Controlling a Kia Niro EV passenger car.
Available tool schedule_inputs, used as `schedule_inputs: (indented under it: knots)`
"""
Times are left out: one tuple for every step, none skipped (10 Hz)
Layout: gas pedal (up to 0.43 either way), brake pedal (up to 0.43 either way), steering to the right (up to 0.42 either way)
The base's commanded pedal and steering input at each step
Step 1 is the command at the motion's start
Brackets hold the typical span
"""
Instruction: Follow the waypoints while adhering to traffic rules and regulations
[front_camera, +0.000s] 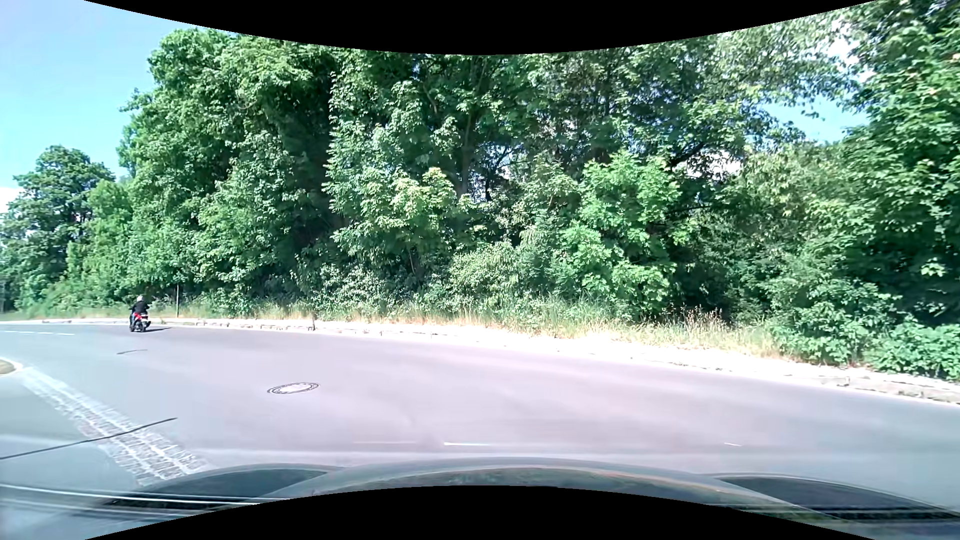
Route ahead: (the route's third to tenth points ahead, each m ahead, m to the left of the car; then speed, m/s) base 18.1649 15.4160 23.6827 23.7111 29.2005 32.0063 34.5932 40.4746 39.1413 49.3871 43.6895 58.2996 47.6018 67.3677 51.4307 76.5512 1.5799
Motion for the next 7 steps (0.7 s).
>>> schedule_inputs:
  knots:
    - [0.248,0.006,-0.116]
    - [0.26,0.012,-0.116]
    - [0.287,0.006,-0.117]
    - [0.287,0.012,-0.119]
    - [0.299,0.006,-0.131]
    - [0.311,0.006,-0.148]
    - [0.331,0.006,-0.163]
